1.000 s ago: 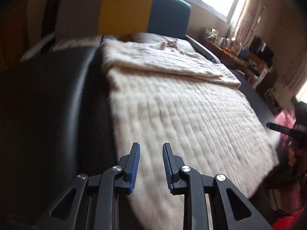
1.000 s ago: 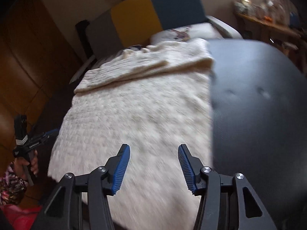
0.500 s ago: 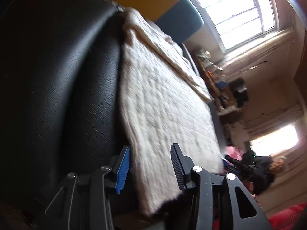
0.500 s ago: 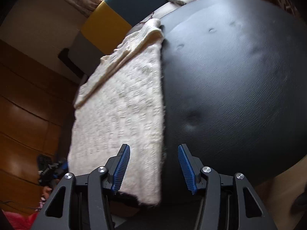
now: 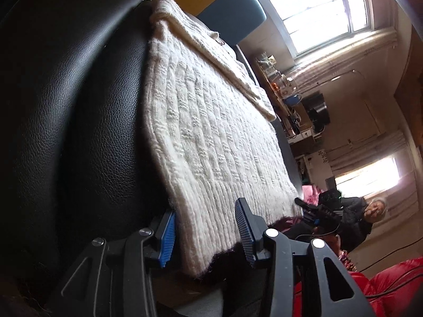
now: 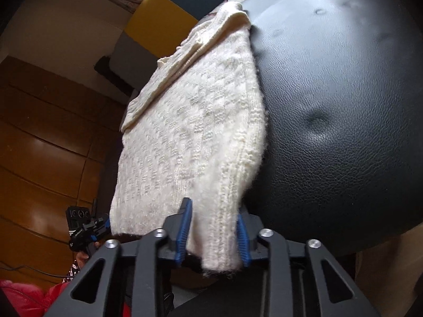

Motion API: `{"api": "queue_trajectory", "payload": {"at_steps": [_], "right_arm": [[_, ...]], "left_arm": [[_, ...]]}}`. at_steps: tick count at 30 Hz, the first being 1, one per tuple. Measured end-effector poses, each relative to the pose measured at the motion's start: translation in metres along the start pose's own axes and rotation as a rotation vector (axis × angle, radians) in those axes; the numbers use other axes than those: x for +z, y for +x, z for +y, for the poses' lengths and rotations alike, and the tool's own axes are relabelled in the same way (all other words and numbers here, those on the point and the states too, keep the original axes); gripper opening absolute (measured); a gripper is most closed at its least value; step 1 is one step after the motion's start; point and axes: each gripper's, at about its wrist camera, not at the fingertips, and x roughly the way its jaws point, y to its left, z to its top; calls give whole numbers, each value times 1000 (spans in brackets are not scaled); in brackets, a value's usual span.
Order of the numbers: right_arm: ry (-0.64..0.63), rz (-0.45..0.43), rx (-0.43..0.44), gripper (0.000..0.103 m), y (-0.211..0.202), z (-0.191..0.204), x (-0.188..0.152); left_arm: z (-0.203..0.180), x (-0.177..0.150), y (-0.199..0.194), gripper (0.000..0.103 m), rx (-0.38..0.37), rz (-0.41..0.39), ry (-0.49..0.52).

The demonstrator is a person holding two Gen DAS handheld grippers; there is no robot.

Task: Fold clothes
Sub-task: 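Grasp the sweater hem with both tools, then lift the hem with both tools and fold it toward the collar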

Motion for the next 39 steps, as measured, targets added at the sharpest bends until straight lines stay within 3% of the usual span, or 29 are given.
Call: {"api": "queue_trajectory", "payload": {"at_steps": [6,8,9,12,19,25,33,36,39], "right_arm": [[-25,21,-30,27,6,4,2],[-48,29,-70,17,8,8,3],[-53,32,-83,14,9,8,3],[-43,31,-71,12,8,6,3],[-12,28,-8,12,2,7,1],[-16,32,98,12,-12,19,1],[27,-26,269,9,-54,30,-7],[3,-33,255,9,-64,39,-12],[32,-39,227,8,-58,33,-9]], "left_arm": [[-1,4,7,42,-4,-10,-24],[-6,6,10,41,25,-10,10],[-9,7,11,36,42,-9,27],[-14,10,14,6,146,-8,84],[-17,7,5,6,135,11,88],[-25,1,-24,5,18,-30,86],[-46,-13,-69,5,-154,-129,48],[-55,-18,-85,5,-214,-165,34],[-59,-16,-87,5,-226,-176,30]]}}
